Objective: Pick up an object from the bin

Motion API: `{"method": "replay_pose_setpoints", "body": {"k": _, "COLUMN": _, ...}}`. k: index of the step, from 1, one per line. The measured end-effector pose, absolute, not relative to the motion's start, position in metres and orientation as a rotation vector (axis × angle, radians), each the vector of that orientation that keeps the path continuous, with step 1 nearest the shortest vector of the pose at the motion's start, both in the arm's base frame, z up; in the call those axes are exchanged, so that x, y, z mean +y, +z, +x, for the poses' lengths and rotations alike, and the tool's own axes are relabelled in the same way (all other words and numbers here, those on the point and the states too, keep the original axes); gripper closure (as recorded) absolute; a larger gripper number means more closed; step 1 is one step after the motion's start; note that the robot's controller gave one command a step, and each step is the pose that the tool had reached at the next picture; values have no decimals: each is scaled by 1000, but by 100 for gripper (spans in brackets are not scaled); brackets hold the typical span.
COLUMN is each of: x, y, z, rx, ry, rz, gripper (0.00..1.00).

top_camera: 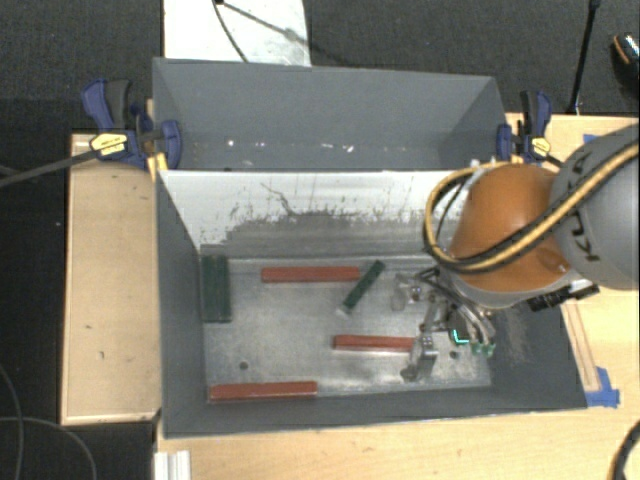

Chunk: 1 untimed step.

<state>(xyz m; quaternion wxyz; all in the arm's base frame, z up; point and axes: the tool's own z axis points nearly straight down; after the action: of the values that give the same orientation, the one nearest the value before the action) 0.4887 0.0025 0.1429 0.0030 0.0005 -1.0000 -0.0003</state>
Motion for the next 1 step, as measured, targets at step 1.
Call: {"method": "replay_pose_setpoints", "body": {"k": 1, "x": -4, "y": 69, "z": 507, "rx": -3121, "ry": -1, "rz": 337, "gripper": 0}}
